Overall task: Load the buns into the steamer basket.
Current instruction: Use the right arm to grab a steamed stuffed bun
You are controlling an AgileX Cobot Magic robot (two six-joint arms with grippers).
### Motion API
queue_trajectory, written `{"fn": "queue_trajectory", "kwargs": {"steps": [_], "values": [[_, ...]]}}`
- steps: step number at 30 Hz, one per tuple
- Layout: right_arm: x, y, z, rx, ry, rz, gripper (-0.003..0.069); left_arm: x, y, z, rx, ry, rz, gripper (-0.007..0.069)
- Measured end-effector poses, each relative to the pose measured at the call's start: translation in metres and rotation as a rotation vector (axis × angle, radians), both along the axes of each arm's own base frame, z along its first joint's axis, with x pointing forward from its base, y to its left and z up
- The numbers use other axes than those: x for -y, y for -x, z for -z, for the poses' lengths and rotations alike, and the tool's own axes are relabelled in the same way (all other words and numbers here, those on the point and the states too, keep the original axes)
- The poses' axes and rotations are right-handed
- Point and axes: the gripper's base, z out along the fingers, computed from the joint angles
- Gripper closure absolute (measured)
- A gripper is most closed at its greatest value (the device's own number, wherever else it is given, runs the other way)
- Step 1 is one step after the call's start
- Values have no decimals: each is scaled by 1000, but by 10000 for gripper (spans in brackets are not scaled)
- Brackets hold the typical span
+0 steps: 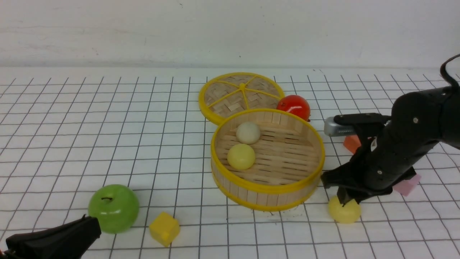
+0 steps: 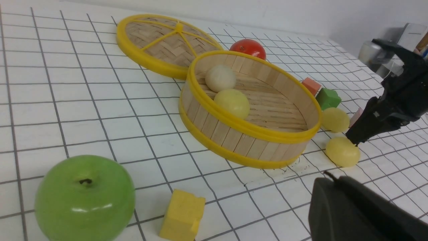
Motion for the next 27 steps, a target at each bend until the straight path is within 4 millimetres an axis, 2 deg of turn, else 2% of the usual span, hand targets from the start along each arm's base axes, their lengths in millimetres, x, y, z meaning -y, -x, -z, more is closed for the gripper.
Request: {"fn": "queue_trajectory", "kwargs": {"steps": [2, 6, 11, 20, 24, 27], "values": [[-1, -5, 8, 9, 5, -1, 351, 0, 0, 0, 0, 0, 0, 634], [-1, -8, 16, 10, 12, -2, 349, 0, 0, 0, 0, 0, 0, 629], [-2, -10, 19, 16, 15, -3, 417, 0, 0, 0, 0, 1, 0, 625], [-1, -9, 19, 6, 25, -25, 620, 0, 0, 0, -2, 3, -1, 621], [-1, -7, 17, -1, 28, -32, 655, 0, 0, 0, -2, 3, -1, 619], [0, -2, 2, 8, 20, -33, 655, 0, 0, 0, -2, 3, -1, 617]]}}
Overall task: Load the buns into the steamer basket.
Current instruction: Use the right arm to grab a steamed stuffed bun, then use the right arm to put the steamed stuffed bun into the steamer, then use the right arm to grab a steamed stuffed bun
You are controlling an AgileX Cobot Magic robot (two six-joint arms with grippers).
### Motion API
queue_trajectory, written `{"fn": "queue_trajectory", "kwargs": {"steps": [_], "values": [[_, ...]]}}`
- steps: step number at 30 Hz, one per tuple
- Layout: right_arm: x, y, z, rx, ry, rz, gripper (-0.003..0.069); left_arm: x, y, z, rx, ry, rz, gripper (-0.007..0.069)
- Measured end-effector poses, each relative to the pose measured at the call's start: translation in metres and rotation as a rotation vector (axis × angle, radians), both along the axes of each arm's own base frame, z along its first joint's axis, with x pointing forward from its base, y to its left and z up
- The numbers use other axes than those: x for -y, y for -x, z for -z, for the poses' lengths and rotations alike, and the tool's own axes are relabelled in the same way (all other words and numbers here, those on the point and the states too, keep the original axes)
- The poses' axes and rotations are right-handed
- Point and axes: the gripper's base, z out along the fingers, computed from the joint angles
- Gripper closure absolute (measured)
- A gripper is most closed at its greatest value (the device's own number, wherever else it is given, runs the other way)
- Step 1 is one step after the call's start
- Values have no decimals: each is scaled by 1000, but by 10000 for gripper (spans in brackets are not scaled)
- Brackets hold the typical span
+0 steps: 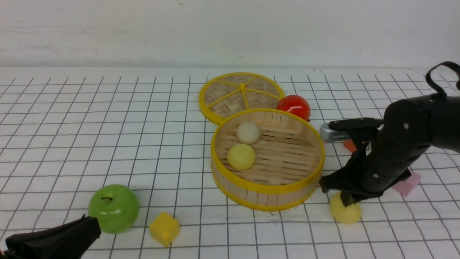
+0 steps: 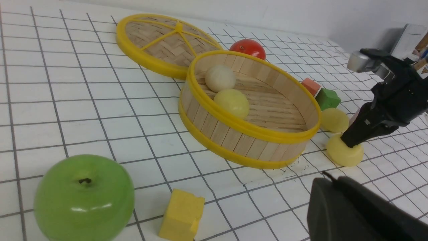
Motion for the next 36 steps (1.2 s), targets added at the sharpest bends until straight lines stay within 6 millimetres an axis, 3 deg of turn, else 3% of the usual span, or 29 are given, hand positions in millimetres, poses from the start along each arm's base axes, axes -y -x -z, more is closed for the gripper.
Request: {"fn": "queue_trajectory", "kwargs": {"steps": [6, 7, 10, 14, 20, 21, 25, 28, 30, 31, 33, 36], "values": [[-3, 7, -55, 120, -94, -9, 655, 0, 0, 0, 0, 0, 0, 610], [-7, 3, -72, 173, -142, -23, 653, 0, 0, 0, 0, 0, 0, 609], [-17, -7, -91, 246, -229, -57, 651, 0, 0, 0, 0, 0, 0, 608], [-30, -26, -85, 265, -308, -89, 649, 0, 0, 0, 0, 0, 0, 608], [-43, -56, -37, 215, -310, -98, 616, 0, 0, 0, 0, 0, 0, 608], [-43, -56, -37, 216, -310, -100, 616, 0, 0, 0, 0, 0, 0, 608], [-46, -69, -9, 211, -287, -75, 475, 0, 0, 0, 0, 0, 0, 608], [-46, -69, -8, 213, -286, -74, 341, 0, 0, 0, -1, 2, 0, 606], [-46, -69, -11, 219, -287, -75, 293, 0, 0, 0, -1, 2, 0, 606], [-45, -68, -17, 235, -288, -80, 223, 0, 0, 0, -1, 2, 0, 606], [-44, -64, -31, 273, -281, -103, 160, 0, 0, 0, -1, 2, 0, 605], [-37, -55, -60, 342, -245, -153, 111, 0, 0, 0, -2, 3, 0, 602]]}}
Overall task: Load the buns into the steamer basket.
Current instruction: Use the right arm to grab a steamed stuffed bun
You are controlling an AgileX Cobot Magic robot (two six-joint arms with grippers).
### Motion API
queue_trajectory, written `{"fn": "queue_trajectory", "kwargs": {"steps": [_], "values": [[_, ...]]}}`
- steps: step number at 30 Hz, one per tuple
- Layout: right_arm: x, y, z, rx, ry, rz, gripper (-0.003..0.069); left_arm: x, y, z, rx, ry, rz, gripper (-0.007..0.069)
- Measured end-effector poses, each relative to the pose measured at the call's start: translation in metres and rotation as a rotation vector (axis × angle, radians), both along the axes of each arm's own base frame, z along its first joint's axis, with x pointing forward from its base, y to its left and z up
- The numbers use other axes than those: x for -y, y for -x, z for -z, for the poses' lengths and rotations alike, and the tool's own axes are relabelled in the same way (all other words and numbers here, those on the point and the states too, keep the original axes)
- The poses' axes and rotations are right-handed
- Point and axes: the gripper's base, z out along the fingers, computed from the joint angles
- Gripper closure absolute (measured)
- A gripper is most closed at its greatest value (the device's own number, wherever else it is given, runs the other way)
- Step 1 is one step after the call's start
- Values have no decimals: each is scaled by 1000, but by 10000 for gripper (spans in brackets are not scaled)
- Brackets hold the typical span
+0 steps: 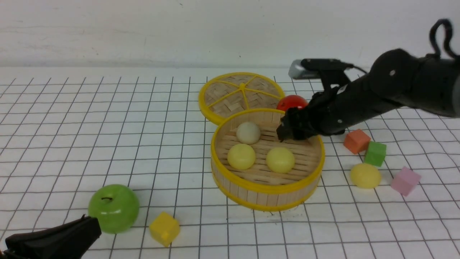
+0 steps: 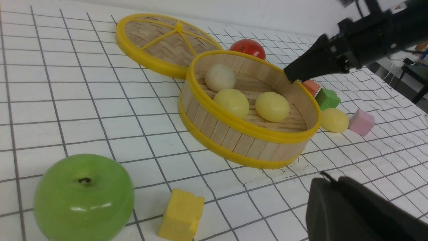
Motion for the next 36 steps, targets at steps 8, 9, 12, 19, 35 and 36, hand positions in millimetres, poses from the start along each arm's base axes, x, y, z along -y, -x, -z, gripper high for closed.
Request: {"fn": "queue_trajectory", "kwargs": {"steps": [8, 9, 12, 19, 35, 36], "values": [[61, 19, -8, -217, 203, 143, 231, 0, 0, 0, 0, 0, 0, 591], [63, 18, -6, -224, 212, 150, 236, 0, 0, 0, 0, 0, 0, 591], [78, 7, 20, -306, 230, 248, 314, 0, 0, 0, 0, 0, 0, 587], [92, -11, 46, -303, 210, 332, 368, 0, 0, 0, 0, 0, 0, 587], [96, -23, 74, -326, 186, 363, 369, 0, 0, 0, 0, 1, 0, 575], [96, -24, 77, -328, 187, 363, 371, 0, 0, 0, 0, 1, 0, 575]]}}
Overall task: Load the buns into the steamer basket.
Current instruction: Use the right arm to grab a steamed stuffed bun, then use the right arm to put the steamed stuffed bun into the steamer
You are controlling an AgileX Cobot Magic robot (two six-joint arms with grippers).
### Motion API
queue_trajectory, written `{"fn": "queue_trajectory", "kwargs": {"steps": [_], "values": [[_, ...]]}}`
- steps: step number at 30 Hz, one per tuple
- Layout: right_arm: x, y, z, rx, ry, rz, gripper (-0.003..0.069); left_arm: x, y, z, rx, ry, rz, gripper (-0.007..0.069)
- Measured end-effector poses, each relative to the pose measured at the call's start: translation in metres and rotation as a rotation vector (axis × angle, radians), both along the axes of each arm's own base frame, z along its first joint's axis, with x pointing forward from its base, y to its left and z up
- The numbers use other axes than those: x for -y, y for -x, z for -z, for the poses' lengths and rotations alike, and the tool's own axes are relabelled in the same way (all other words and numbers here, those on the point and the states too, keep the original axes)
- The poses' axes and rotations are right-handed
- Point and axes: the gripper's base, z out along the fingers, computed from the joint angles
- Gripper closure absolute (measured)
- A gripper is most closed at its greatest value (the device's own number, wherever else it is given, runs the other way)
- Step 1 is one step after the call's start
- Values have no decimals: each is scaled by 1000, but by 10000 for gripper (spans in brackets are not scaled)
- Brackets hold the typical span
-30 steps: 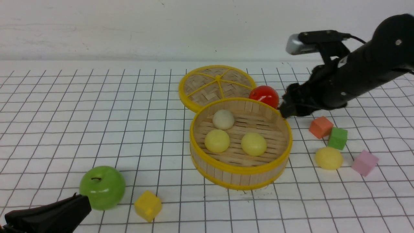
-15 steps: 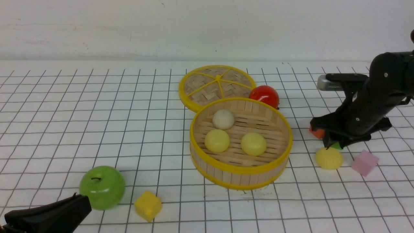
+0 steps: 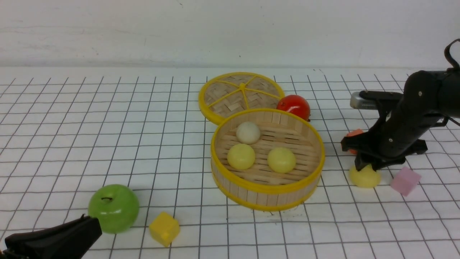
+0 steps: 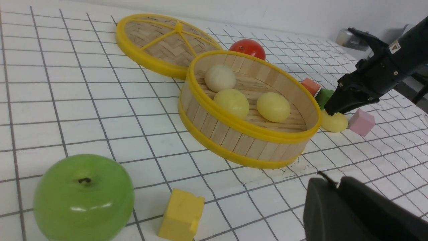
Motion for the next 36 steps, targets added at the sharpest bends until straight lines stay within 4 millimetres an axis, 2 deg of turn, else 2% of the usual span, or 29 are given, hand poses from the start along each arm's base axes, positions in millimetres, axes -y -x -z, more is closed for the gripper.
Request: {"fn": "queue_trajectory", "kwargs": {"steps": [5, 8, 11, 13, 14, 20, 21, 23, 26, 27, 31, 34, 35, 36], "values": [[0, -1, 3, -2, 2, -3, 400, 0, 0, 0, 0, 0, 0, 575], [0, 0, 3, -9, 11, -25, 475, 0, 0, 0, 0, 0, 0, 571], [0, 3, -3, -13, 22, -57, 607, 0, 0, 0, 0, 0, 0, 567], [0, 4, -6, -12, 24, -65, 638, 0, 0, 0, 0, 0, 0, 567], [0, 6, -13, -6, 23, -66, 657, 0, 0, 0, 0, 0, 0, 567], [-8, 20, -58, 85, -26, -89, 659, 0, 0, 0, 0, 0, 0, 567], [-10, 21, -61, 91, -31, -94, 659, 0, 0, 0, 0, 0, 0, 567], [-28, 26, -82, 158, -64, -155, 657, 0, 0, 0, 0, 0, 0, 567], [-49, 24, -98, 239, -97, -215, 654, 0, 0, 0, 0, 0, 0, 567], [-66, 19, -104, 300, -116, -254, 654, 0, 0, 0, 0, 0, 0, 567], [-90, 4, -100, 370, -134, -283, 652, 0, 0, 0, 0, 0, 0, 562], [-99, -10, -88, 394, -139, -279, 650, 0, 0, 0, 0, 0, 0, 557], [-102, -19, -74, 388, -146, -266, 648, 0, 0, 0, 0, 0, 0, 554], [-103, -22, -68, 386, -152, -257, 646, 0, 0, 0, 0, 0, 0, 554]]}}
